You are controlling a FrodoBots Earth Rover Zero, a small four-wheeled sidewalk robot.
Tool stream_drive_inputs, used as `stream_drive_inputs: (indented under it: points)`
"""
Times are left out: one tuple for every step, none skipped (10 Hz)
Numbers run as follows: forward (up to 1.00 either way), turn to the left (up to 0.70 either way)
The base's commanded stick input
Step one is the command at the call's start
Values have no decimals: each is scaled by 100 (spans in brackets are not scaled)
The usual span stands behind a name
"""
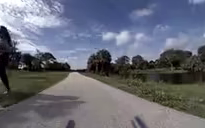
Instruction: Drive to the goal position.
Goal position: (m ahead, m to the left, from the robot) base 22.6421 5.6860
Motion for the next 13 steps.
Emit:
stream_drive_inputs:
  points:
    - [69, 3]
    - [69, 3]
    - [69, 3]
    - [69, 3]
    - [69, 3]
    - [69, 3]
    - [69, 3]
    - [69, 3]
    - [69, 3]
    - [69, 3]
    - [69, 8]
    - [69, 31]
    - [69, 34]
